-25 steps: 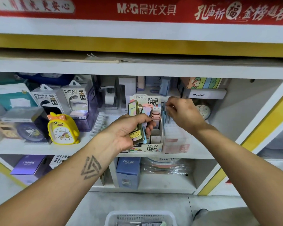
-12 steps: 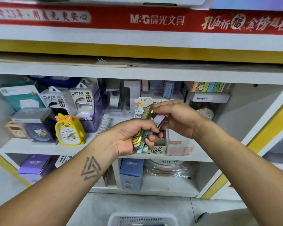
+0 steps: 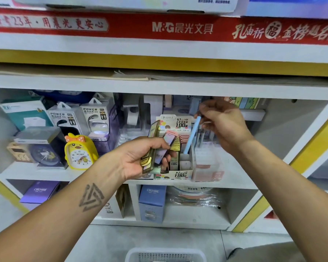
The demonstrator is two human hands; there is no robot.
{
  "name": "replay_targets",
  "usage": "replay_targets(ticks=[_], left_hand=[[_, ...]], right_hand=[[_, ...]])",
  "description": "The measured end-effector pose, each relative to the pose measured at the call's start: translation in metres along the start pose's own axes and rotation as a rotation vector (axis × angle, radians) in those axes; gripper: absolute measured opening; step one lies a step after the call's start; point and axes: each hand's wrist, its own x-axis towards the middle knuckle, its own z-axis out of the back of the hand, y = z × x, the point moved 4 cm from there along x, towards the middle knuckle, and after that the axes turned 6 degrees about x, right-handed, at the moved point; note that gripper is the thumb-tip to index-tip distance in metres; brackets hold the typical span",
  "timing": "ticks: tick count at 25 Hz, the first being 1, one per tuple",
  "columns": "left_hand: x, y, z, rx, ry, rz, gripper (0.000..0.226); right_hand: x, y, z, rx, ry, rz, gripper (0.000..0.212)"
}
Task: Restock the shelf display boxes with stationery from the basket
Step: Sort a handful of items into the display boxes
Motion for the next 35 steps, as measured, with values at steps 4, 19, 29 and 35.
replay_targets(ticks=[4, 19, 29, 35], left_hand=[[0.007, -0.001, -0.001, -0.062, -0.075, -0.047, 0.017], [0.018, 0.006, -0.013, -0.054, -0.106, -0.058, 0.018], [0.016, 0.005, -0.011, -0.015, -0.063, -0.076, 0.029], [0.012, 0.003, -0.012, -0.017, -0.052, -0.103, 0.027]], right_hand=[[0.004, 0.014, 0.018, -0.442, -0.092, 0.319, 0.005], [-0.004, -0.018, 0.018, -0.948, 0.056, 0.379, 0.017], [-0.001, -0.022, 0.02, -0.962, 0.06, 0.401, 0.011], [-0.001, -0.035, 0.018, -0.985, 0.106, 0.333, 0.012]])
